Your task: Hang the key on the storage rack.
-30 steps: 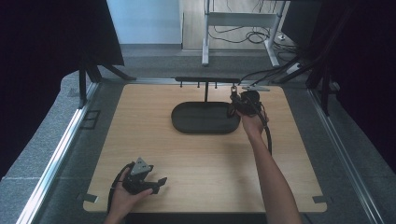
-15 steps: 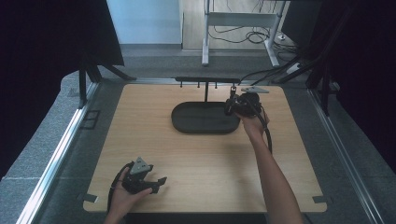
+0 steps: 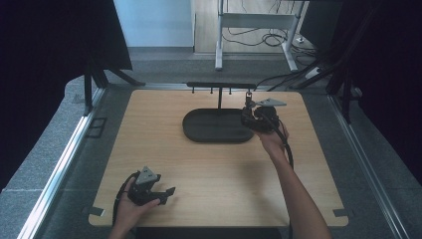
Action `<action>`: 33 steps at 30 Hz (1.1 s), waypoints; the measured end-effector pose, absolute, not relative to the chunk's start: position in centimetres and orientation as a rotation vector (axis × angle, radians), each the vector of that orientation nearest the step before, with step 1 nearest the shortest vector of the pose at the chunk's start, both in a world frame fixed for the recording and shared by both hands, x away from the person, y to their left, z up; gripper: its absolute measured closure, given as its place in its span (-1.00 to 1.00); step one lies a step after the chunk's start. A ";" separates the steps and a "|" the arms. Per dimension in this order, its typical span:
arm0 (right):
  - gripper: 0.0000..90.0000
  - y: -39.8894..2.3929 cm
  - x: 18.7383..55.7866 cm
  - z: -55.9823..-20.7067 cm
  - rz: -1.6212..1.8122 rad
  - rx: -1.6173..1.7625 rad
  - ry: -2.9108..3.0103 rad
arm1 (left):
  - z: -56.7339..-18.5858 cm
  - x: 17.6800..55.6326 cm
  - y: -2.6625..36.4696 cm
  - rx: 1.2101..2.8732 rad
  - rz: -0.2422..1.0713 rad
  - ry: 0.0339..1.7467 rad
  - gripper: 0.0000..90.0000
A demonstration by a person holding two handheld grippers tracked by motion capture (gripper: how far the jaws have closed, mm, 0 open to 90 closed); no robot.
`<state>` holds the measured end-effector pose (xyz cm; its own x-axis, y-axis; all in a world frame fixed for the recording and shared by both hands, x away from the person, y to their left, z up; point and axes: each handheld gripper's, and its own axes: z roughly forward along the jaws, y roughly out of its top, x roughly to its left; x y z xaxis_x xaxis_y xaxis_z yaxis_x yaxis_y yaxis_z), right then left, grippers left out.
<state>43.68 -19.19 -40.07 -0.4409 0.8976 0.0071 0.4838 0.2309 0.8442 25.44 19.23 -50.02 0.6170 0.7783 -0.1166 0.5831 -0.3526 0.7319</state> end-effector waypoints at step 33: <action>0.11 -24.2 31.8 -46.8 1.231 1.141 2.199 | -50.0 25.2 18.9 2.071 0.329 1.067 -0.43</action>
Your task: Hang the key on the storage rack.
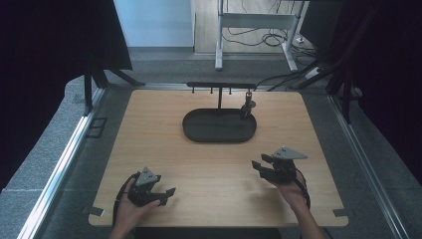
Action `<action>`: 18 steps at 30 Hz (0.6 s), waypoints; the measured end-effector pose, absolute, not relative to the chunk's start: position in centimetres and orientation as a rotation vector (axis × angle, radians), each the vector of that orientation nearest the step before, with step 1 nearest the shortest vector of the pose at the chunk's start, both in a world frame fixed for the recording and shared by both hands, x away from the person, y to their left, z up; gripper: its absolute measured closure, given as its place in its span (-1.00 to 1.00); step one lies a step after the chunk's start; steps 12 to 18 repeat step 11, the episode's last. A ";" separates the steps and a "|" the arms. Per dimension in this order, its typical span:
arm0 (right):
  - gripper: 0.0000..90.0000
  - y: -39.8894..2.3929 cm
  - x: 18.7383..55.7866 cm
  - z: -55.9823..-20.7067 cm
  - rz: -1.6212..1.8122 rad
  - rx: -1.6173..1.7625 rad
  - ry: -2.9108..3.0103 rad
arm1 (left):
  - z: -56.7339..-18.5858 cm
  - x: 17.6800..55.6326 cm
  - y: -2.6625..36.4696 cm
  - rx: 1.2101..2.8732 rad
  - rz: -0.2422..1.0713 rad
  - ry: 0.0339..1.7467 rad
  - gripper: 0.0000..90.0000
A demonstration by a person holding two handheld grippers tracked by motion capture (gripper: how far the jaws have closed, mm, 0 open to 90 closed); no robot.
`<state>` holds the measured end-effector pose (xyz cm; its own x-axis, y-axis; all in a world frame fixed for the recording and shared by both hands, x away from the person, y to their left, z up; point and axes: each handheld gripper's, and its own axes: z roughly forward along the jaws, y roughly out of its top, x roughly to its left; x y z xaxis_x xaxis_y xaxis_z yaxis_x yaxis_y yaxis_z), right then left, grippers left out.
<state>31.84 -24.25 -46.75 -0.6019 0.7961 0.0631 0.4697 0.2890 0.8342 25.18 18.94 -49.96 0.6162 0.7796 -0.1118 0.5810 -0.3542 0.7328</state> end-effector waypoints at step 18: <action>0.06 -24.7 31.0 -48.0 1.156 1.145 2.186 | -50.0 25.1 18.8 2.075 0.326 1.059 -0.43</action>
